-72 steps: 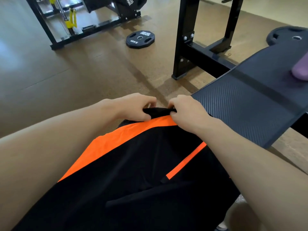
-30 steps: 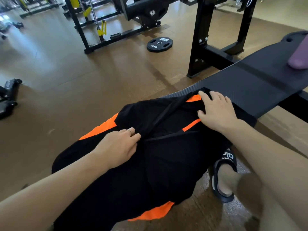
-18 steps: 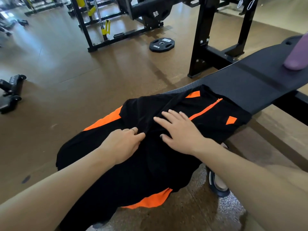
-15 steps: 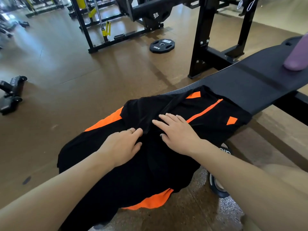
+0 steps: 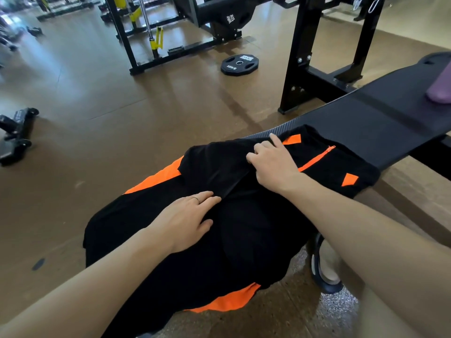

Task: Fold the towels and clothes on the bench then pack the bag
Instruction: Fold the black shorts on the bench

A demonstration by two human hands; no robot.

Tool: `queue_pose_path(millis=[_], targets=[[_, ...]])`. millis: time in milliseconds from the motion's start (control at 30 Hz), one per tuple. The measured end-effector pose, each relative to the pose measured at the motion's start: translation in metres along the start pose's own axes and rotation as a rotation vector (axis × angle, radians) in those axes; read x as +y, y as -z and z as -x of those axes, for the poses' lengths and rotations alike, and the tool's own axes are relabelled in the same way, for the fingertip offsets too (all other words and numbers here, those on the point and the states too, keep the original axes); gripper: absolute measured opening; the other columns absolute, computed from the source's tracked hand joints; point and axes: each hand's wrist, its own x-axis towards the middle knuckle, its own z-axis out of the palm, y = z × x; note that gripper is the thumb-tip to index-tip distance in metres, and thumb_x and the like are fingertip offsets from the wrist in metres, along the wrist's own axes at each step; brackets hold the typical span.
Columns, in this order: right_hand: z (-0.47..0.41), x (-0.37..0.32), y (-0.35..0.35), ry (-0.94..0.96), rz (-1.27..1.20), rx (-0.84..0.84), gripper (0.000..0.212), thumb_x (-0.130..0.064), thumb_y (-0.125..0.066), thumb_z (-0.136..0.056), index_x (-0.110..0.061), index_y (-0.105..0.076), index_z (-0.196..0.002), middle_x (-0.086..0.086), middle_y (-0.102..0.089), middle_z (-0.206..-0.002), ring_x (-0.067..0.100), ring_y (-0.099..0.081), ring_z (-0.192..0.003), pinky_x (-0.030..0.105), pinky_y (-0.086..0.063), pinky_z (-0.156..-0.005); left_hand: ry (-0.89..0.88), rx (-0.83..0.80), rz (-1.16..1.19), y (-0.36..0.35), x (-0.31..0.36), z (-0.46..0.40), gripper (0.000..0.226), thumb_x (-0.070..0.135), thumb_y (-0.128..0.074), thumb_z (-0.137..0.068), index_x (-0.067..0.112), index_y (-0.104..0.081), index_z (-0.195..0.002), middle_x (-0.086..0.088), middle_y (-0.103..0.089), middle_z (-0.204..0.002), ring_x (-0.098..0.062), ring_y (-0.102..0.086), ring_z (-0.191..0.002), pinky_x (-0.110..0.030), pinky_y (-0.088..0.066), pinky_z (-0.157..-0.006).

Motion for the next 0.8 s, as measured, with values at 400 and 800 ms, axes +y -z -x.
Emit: queue_pose_path(millis=[400, 800], targets=[[0.01, 0.064, -0.005, -0.335, 0.166, -0.099, 0.034, -0.018, -0.052, -0.09, -0.02, -0.066, -0.121, 0.015, -0.061, -0.121, 0.037, -0.051, -0.121, 0.059, -0.015, -0.121, 0.033, -0.078, -0.01, -0.008, -0.002, 0.002, 0.072, 0.049, -0.041, -0.104, 0.033, -0.002, -0.162, 0.009, -0.006, -0.17, -0.01, -0.01, -0.155, -0.036, -0.017, -0.126], [0.023, -0.027, 0.021, -0.236, -0.026, -0.096, 0.059, -0.018, -0.047, -0.095, -0.016, -0.037, -0.153, 0.021, -0.035, -0.155, 0.039, -0.013, -0.152, 0.057, -0.008, -0.123, 0.179, 0.023, 0.229, 0.008, -0.024, 0.046, 0.056, 0.048, -0.037, -0.106, 0.038, -0.022, -0.159, 0.007, -0.018, -0.168, -0.013, -0.018, -0.154, -0.03, -0.015, -0.123]])
